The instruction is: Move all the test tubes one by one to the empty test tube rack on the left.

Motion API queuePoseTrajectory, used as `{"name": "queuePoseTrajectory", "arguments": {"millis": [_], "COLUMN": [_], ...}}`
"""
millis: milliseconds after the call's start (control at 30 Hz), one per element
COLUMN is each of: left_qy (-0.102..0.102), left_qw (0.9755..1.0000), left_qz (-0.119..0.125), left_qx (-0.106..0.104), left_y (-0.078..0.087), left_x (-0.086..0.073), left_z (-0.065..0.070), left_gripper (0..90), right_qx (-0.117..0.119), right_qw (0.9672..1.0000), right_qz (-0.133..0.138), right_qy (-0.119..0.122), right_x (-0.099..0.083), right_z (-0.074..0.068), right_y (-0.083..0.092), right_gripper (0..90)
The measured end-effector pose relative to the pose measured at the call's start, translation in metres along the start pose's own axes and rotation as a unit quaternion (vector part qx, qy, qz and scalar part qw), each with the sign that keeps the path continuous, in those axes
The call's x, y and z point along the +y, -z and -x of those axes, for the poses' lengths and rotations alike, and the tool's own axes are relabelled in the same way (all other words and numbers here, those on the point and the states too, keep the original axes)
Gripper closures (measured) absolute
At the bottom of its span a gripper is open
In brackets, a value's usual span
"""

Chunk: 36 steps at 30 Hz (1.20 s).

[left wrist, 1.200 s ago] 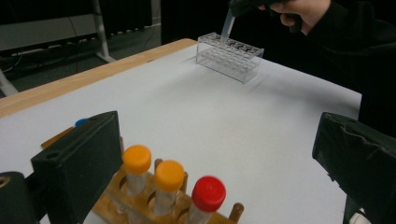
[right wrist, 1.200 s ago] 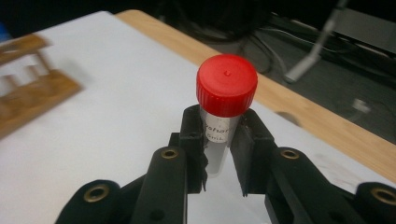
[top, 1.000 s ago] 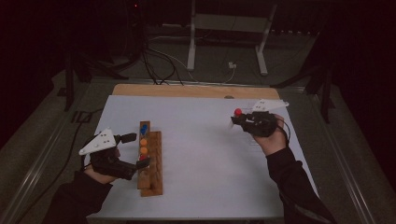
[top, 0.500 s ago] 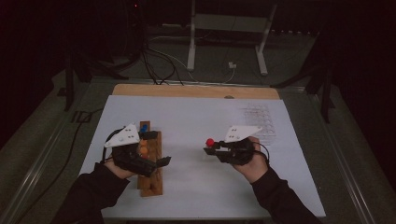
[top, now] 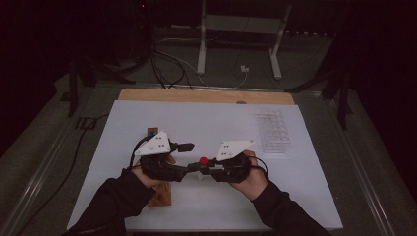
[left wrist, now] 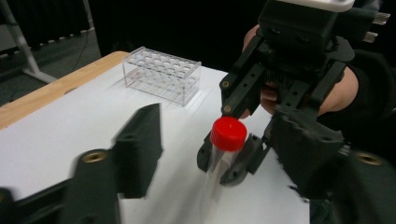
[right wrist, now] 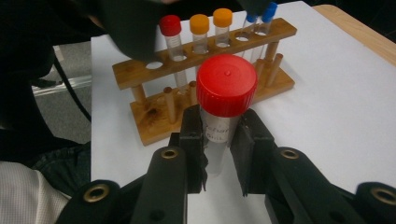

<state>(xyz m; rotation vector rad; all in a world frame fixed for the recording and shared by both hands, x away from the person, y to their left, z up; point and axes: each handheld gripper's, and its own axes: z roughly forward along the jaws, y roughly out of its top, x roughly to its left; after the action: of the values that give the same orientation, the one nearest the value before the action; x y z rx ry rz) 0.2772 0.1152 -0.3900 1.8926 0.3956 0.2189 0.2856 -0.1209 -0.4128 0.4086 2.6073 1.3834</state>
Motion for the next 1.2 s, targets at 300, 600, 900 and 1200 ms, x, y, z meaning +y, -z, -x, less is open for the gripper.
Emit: {"name": "queuePoseTrajectory", "arguments": {"millis": [300, 600, 900, 1200], "left_qy": [-0.020, -0.029, -0.027, -0.025], "left_qw": [0.9997, 0.9995, 0.9994, 0.9979], "left_qz": [-0.013, -0.010, 0.006, 0.011], "left_qx": [-0.007, -0.009, 0.020, 0.059], "left_y": [-0.009, -0.008, 0.012, 0.043], "left_x": [0.000, 0.002, 0.011, 0.011], "left_z": [0.003, 0.003, -0.003, -0.008], "left_gripper": [64.6, 71.7, 71.9, 71.9], "right_qx": [0.004, 0.010, -0.021, -0.097], "right_qw": [1.0000, 0.9999, 0.9988, 0.9921], "right_qz": [0.000, 0.007, 0.040, 0.058], "right_qy": [0.002, -0.006, -0.020, -0.053], "right_x": [0.007, 0.009, 0.002, -0.015], "right_z": [-0.002, -0.001, 0.003, 0.012], "right_y": [-0.003, 0.000, 0.016, 0.035], "right_gripper": [74.6, 73.6, 51.0, 10.3]}}
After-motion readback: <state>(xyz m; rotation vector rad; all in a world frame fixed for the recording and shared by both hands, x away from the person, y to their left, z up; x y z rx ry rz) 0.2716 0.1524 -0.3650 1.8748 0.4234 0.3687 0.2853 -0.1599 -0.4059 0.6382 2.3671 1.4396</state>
